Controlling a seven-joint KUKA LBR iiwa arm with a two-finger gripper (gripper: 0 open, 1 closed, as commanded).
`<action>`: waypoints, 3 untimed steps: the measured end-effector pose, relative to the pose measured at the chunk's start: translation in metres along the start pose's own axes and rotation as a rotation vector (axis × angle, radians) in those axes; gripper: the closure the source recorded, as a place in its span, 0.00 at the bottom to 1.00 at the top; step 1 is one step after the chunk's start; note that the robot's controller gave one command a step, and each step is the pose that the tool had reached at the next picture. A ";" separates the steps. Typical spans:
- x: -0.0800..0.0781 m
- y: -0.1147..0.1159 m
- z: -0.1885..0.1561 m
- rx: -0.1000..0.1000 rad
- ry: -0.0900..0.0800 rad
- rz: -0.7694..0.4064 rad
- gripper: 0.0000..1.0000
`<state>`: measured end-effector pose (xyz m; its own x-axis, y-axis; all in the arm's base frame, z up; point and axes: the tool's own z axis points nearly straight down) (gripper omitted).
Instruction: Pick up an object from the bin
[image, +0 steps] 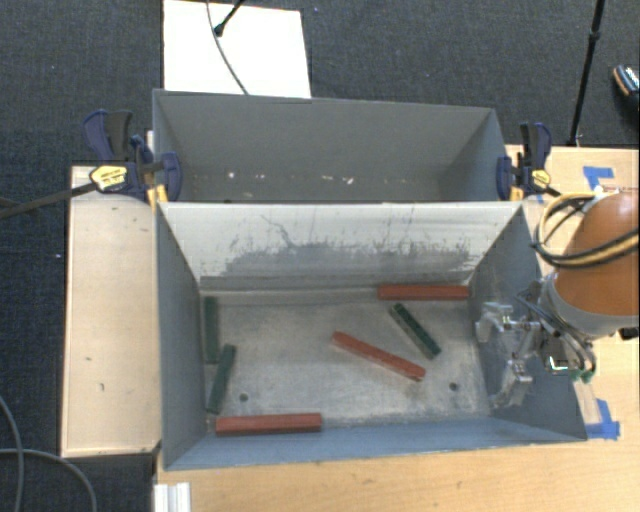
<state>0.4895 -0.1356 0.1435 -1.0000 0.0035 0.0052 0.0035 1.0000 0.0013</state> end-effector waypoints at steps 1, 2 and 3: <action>-0.030 0.076 0.076 -0.003 -0.003 0.109 0.00; -0.033 0.132 0.041 -0.003 -0.012 0.084 0.00; -0.008 0.130 0.044 0.000 -0.004 0.368 0.00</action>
Offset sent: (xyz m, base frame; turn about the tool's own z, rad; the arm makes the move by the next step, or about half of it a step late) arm 0.0295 0.0713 -0.0735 0.1145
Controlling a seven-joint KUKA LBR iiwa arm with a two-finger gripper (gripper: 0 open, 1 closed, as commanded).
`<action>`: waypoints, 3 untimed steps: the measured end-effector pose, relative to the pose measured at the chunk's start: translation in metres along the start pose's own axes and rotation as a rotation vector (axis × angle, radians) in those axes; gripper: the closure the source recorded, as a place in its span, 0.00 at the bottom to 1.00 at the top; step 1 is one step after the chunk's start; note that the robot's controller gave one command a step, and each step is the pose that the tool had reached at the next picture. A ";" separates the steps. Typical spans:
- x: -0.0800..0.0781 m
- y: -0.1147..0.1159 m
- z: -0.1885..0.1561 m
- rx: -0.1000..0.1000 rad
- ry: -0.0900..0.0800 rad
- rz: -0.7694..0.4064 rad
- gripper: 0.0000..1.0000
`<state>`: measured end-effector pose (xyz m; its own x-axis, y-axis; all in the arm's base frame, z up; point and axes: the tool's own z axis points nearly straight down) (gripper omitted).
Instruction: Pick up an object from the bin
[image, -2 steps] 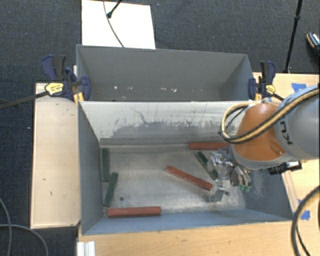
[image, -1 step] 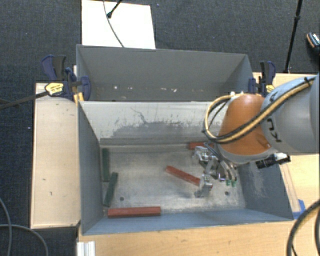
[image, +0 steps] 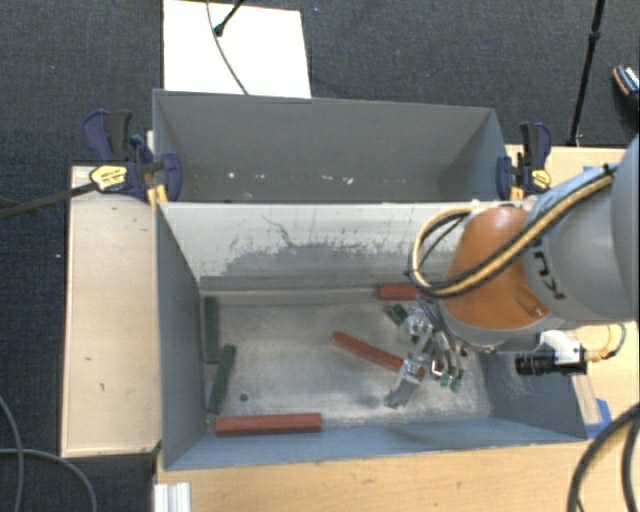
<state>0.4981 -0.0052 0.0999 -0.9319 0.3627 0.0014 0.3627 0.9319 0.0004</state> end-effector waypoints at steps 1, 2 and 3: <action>0.015 -0.015 0.031 0.001 0.000 0.179 0.00; 0.014 -0.015 0.031 0.001 0.001 0.173 0.00; 0.015 -0.015 0.031 0.001 0.001 0.169 1.00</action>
Offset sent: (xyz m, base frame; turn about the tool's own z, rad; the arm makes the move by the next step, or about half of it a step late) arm -0.0185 -0.0086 -0.0299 0.1801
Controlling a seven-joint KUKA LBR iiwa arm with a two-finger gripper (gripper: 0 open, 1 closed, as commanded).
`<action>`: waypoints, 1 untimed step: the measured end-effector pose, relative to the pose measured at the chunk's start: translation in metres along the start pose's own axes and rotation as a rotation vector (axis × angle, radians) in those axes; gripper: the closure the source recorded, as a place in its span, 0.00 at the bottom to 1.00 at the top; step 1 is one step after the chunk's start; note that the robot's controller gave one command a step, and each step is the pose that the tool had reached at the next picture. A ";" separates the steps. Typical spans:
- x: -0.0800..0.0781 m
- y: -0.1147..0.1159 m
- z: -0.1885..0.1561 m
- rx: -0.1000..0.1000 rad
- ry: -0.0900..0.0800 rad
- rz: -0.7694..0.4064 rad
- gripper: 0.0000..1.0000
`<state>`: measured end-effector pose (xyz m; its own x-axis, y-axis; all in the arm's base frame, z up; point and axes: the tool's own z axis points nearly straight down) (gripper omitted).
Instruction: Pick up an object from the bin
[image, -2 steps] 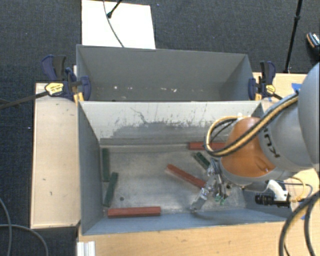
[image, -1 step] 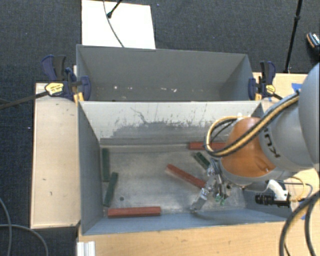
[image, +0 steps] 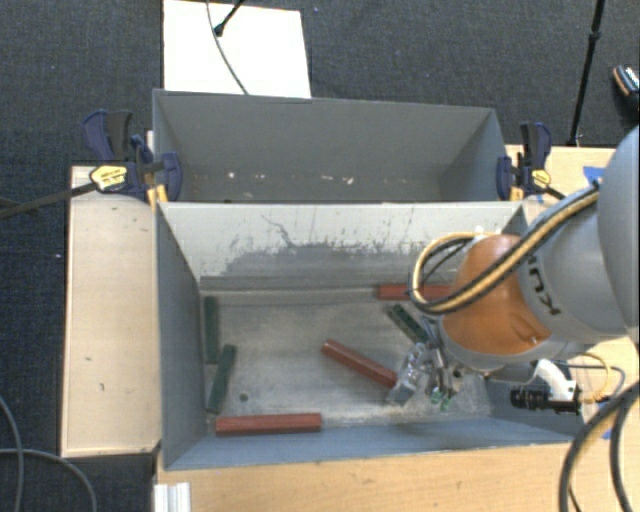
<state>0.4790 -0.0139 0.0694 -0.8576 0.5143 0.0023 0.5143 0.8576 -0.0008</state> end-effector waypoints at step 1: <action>0.000 0.000 -0.007 -0.002 -0.005 -0.008 1.00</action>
Offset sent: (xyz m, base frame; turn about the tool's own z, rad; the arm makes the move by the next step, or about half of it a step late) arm 0.0000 0.0000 0.0069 0.0000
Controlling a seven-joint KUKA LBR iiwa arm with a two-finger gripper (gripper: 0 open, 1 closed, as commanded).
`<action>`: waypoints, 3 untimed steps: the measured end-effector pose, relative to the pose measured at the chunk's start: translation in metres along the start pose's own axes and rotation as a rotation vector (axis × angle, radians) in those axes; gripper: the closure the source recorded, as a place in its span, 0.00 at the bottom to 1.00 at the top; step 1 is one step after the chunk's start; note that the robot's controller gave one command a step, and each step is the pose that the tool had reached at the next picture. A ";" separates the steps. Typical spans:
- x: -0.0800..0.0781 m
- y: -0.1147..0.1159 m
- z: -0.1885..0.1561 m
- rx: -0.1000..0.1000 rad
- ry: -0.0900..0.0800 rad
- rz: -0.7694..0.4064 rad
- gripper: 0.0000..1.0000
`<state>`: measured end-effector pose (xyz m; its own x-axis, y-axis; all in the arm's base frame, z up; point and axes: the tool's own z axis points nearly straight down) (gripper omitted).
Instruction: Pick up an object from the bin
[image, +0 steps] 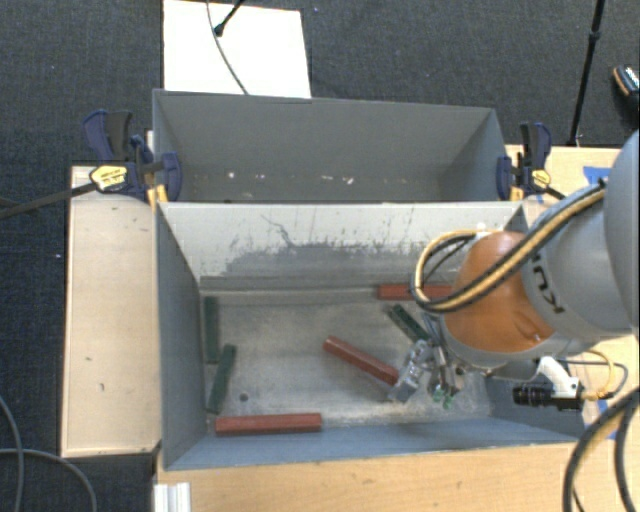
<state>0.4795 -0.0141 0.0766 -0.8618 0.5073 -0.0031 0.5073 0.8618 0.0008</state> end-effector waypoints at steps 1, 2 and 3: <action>-0.002 0.001 -0.065 -0.003 -0.003 -0.007 1.00; -0.003 0.001 -0.078 -0.001 -0.001 -0.018 1.00; -0.004 0.001 -0.082 -0.001 -0.003 -0.026 1.00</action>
Offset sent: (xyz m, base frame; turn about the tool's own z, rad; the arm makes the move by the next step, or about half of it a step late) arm -0.0003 -0.0001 0.0615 0.0000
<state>0.4831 -0.0146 0.1581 -0.8747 0.4847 -0.0059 0.4847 0.8747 0.0018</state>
